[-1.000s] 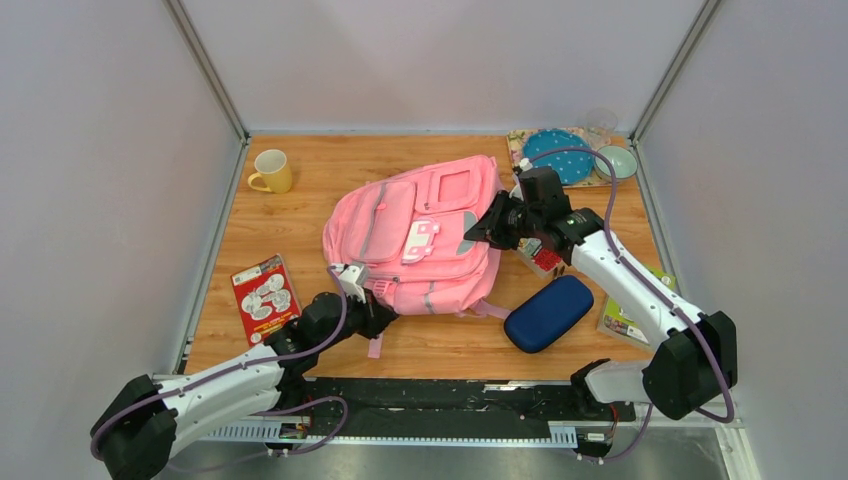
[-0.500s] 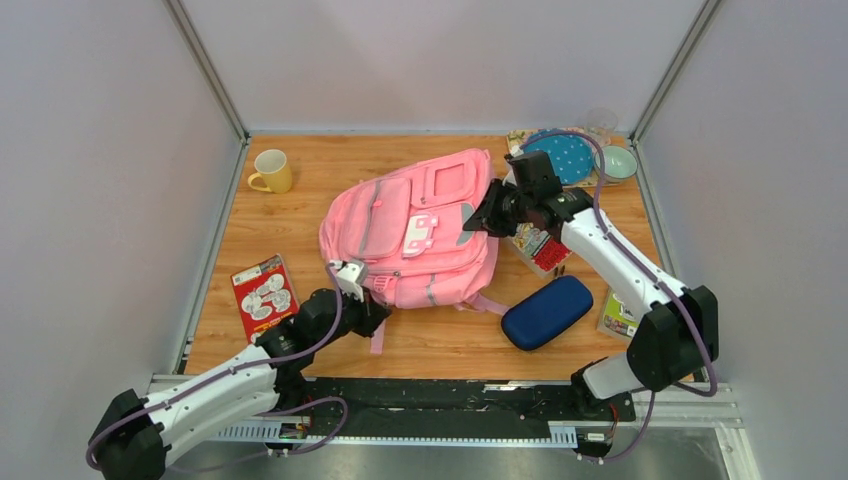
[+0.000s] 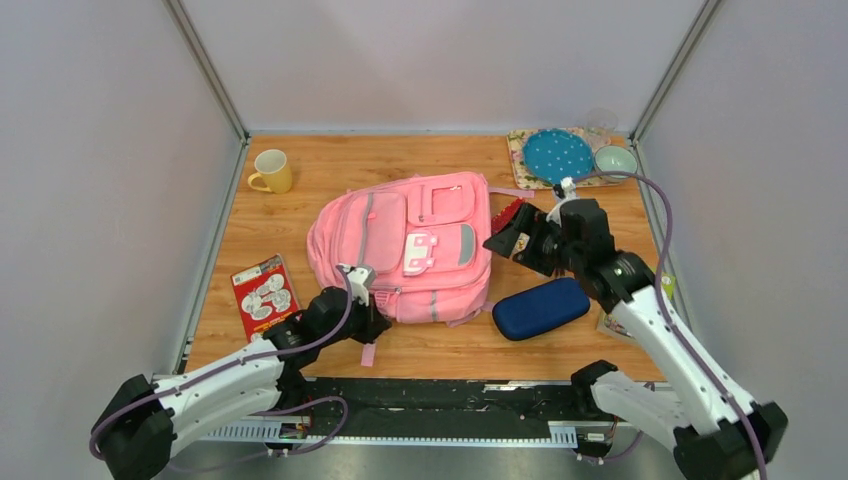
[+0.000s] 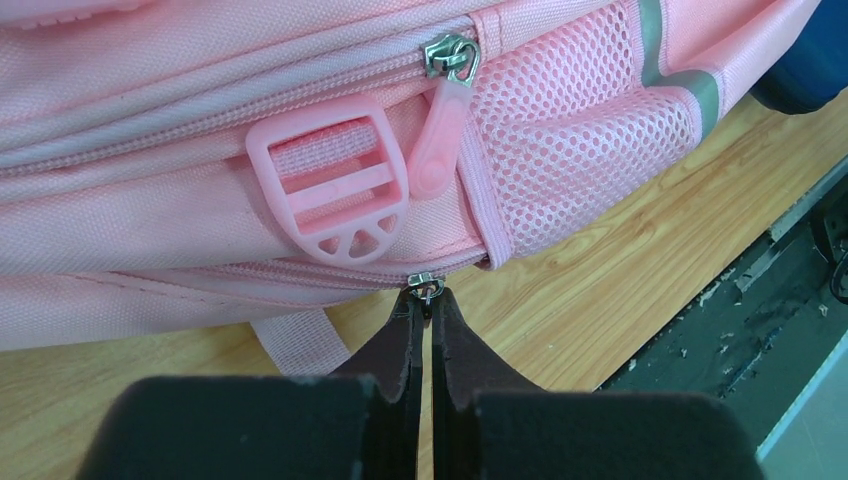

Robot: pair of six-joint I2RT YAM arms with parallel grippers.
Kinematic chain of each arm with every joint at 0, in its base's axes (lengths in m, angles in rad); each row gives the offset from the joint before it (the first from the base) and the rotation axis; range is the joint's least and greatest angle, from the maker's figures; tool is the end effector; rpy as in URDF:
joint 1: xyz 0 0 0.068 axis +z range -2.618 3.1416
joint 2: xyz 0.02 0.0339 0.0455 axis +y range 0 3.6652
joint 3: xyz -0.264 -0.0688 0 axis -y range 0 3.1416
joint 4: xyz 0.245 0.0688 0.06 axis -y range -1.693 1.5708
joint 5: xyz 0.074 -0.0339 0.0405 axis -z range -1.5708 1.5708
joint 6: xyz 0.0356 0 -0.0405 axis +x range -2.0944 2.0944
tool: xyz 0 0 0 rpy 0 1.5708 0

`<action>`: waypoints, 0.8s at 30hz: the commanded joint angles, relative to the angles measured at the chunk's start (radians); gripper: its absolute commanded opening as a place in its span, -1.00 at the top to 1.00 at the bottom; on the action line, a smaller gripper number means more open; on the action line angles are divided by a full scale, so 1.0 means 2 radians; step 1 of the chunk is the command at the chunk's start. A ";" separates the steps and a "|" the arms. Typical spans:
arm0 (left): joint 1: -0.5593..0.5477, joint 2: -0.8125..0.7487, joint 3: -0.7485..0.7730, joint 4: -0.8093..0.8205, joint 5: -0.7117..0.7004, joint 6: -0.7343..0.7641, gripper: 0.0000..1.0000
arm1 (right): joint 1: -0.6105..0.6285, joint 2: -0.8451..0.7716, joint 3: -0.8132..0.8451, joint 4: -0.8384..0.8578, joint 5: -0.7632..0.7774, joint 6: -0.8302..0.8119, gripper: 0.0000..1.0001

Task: Pack the student bag
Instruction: Unzip the student bag at the center of the board.

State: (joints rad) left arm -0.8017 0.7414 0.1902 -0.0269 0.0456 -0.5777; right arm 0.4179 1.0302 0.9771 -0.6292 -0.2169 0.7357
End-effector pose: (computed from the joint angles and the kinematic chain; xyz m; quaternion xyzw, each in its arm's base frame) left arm 0.1082 -0.1141 0.1547 0.1090 0.8724 -0.3184 0.3545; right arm 0.1947 0.0948 0.3182 0.0961 0.8937 0.3149 0.3048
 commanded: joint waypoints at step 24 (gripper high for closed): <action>-0.039 0.076 0.127 0.016 0.085 0.000 1.00 | 0.249 0.082 -0.190 0.289 0.136 0.366 -0.91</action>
State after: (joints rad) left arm -0.8684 0.8852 0.3473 -0.0422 0.1440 -0.5774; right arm 0.9096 1.1191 0.4965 -0.0944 0.0158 1.3563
